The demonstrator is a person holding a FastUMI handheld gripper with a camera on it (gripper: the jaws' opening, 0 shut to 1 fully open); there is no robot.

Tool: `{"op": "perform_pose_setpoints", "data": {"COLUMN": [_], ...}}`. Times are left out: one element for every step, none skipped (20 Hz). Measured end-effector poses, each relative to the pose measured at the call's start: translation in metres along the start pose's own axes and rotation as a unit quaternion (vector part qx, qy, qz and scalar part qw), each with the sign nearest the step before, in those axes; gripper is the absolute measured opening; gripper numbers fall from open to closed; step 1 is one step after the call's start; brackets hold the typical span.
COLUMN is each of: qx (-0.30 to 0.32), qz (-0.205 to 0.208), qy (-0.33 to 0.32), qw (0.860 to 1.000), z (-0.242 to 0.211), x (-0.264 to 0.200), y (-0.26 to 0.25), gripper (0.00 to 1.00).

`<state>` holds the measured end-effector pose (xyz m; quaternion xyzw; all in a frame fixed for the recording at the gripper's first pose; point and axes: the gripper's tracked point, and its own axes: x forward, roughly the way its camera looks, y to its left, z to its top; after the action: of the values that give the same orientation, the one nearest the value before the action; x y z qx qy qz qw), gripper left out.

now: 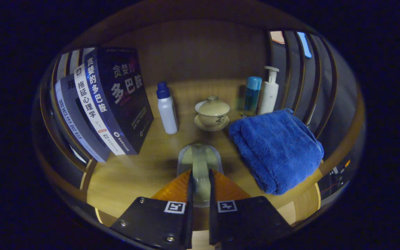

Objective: Pull open the drawer, take out the items inside it, and place them on the countertop above the cabinet.

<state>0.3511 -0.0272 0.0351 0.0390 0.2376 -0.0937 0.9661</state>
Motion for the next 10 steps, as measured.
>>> {"op": "perform_pose_setpoints", "data": {"qx": [-0.005, -0.012, -0.016, -0.019, -0.013, -0.004, 0.006, 0.011, 0.014, 0.017], "qz": [-0.003, 0.002, 0.008, 0.011, 0.018, 0.029, 0.034, 0.035, 0.032, 0.027], "qy": [-0.009, -0.017, -0.021, -0.035, -0.049, -0.063, -0.077, -0.094, -0.110, -0.124], "qw": [1.000, 1.000, 1.000, 0.999, 0.999, 0.998, 0.996, 0.995, 0.993, 0.992], "z": [0.002, 0.001, -0.001, 0.000, 0.001, 0.003, 0.004, 0.007, 0.010, 0.014], "x": [0.000, 0.000, -0.001, -0.002, -0.004, -0.009, -0.012, -0.018, -0.027, -0.037], "y": [-0.001, 0.002, 0.007, 0.007, 0.009, 0.015, 0.014, 0.012, 0.008, 0.004], "gripper": [0.19, 0.19, 0.26, 0.33, 0.39, 0.45, 0.50, 0.63, 0.75, 0.88]}}
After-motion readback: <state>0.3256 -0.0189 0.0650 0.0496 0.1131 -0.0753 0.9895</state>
